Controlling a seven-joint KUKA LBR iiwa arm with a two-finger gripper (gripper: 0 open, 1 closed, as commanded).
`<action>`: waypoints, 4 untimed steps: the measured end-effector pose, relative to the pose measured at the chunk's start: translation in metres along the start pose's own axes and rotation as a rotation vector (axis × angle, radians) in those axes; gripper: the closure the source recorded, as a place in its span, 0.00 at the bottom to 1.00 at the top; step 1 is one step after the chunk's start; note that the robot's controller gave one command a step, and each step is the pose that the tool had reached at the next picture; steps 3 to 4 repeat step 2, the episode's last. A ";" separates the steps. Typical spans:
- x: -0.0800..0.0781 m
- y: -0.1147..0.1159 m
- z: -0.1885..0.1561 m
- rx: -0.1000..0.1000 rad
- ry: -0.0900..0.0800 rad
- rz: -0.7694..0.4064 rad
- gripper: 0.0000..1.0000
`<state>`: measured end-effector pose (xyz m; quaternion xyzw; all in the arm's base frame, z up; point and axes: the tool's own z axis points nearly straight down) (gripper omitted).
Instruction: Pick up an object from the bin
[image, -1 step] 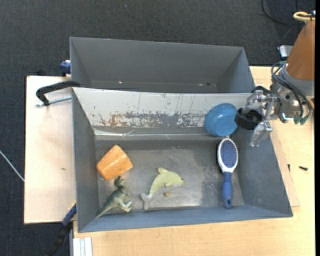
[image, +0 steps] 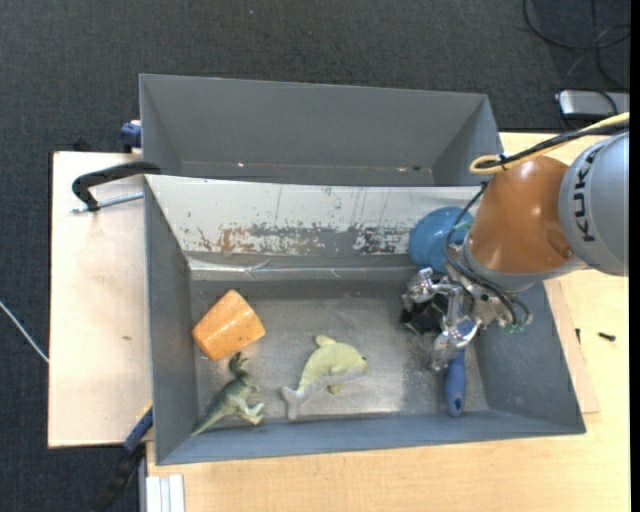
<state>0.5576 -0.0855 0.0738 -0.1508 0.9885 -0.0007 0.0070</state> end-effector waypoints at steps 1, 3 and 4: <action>-0.001 -0.001 -0.002 0.001 -0.002 -0.001 1.00; 0.003 0.020 -0.192 0.001 0.001 -0.267 1.00; 0.003 0.020 -0.192 0.001 0.001 -0.267 1.00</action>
Offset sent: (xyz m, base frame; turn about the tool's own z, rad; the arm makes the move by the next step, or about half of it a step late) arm 0.0000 0.0000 0.0000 0.0000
